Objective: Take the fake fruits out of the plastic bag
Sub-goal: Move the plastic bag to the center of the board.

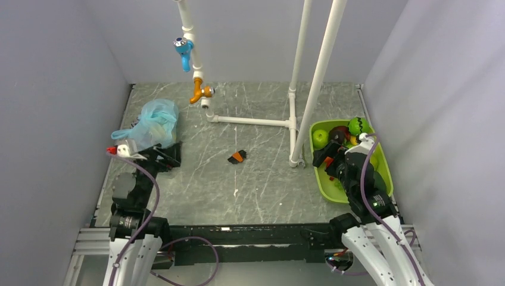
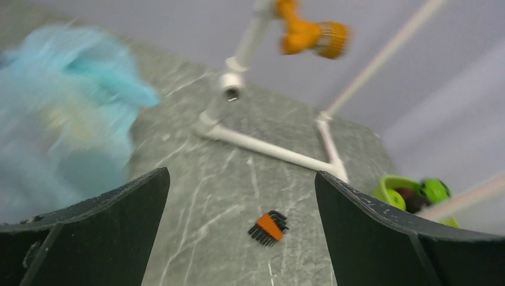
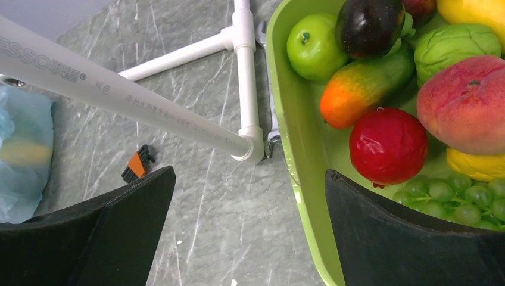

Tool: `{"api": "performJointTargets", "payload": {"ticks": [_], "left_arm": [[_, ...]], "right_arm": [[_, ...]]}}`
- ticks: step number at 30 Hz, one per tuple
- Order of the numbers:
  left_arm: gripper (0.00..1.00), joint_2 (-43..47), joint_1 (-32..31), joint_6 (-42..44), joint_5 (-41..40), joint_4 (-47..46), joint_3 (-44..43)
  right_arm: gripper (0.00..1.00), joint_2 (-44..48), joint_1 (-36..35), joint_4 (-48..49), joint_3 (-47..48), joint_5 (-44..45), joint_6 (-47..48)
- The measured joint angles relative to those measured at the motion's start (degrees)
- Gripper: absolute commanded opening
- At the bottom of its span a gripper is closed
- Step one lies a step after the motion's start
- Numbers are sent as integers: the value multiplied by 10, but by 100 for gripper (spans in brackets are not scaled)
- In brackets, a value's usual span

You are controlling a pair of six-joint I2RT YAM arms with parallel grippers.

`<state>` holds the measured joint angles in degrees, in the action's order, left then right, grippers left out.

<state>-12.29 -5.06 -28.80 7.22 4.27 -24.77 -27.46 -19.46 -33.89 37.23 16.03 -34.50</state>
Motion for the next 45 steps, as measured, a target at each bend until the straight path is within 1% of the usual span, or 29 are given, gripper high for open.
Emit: {"api": "performJointTargets", "payload": {"ticks": [4,6,9,11,14,17,20,23,26,29,31,33,35,37,38,41,42,45], "left_arm": [[99,-58,0,-85,-136,123,-55],[99,-99,1,-113,-183,184,-88],[99,-162,1,-133,-227,264,-136],[99,-205,2,-123,-231,309,-169],[99,-243,3,-96,-220,332,-188],[99,-299,9,-64,-199,360,-207],[99,-349,24,-54,-201,386,-224],[99,-375,56,-46,-203,395,-225],[99,-387,83,-21,-201,376,-225],[99,-416,91,8,-202,356,-234],[98,-450,92,29,-202,349,-254],[96,-481,93,49,-201,339,-278],[96,-508,96,65,-201,335,-300],[95,-539,104,76,-198,332,-326],[92,-551,110,80,-195,330,-334],[76,-582,135,84,-172,326,-344],[72,-590,144,87,-162,326,-342],[70,-600,166,85,-133,327,-333]], "right_arm": [[100,-11,0,-1,2,-6,0],[100,-16,0,-2,2,-15,0],[100,-26,0,-2,2,-37,-1],[100,-35,1,-1,2,-61,-3],[100,-46,1,1,2,-111,-4],[100,-51,2,19,2,-188,0],[100,-56,2,45,2,-262,5],[100,-73,2,64,2,-320,11],[100,-102,-5,88,1,-381,13],[100,-135,-49,107,1,-400,13],[100,-157,-106,114,1,-393,10],[100,-173,-159,120,1,-380,6],[100,-186,-221,134,1,-358,-2],[100,-197,-267,150,1,-343,-8],[100,-203,-286,158,1,-333,-12],[100,-222,-317,179,1,-308,-23],[100,-229,-322,185,1,-299,-26],[100,-241,-329,199,-1,-289,-36]]}}
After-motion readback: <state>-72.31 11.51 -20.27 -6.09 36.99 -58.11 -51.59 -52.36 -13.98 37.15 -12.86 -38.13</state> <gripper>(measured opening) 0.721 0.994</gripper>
